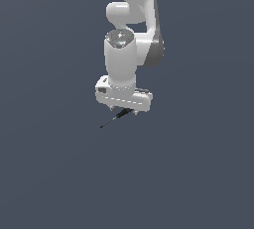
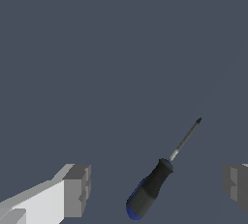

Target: Pick up the object and move it to a goal position.

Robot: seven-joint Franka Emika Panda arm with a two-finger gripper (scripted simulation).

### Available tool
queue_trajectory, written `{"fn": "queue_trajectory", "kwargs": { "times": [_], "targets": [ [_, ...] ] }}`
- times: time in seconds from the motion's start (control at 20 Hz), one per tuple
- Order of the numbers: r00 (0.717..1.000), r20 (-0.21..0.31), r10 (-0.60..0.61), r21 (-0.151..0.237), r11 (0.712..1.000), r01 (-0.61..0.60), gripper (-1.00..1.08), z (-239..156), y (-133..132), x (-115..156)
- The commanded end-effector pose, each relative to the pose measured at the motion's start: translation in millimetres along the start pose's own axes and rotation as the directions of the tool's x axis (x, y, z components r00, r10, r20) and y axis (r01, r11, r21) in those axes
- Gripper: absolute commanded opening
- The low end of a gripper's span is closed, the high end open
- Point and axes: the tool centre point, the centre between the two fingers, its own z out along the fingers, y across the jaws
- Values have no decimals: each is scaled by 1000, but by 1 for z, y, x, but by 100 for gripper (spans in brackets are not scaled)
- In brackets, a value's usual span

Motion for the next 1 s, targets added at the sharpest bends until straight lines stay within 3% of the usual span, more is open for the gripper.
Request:
{"fn": "queue_trajectory", "kwargs": {
  "times": [0.0, 0.35, 0.95],
  "targets": [
    [998, 7, 68, -1, 998, -68, 100, 13, 5, -6],
    [957, 24, 290, -12, 957, -290, 100, 52, 22, -27],
    [827, 29, 562, -43, 827, -561, 100, 98, 49, -60]
  ]
}}
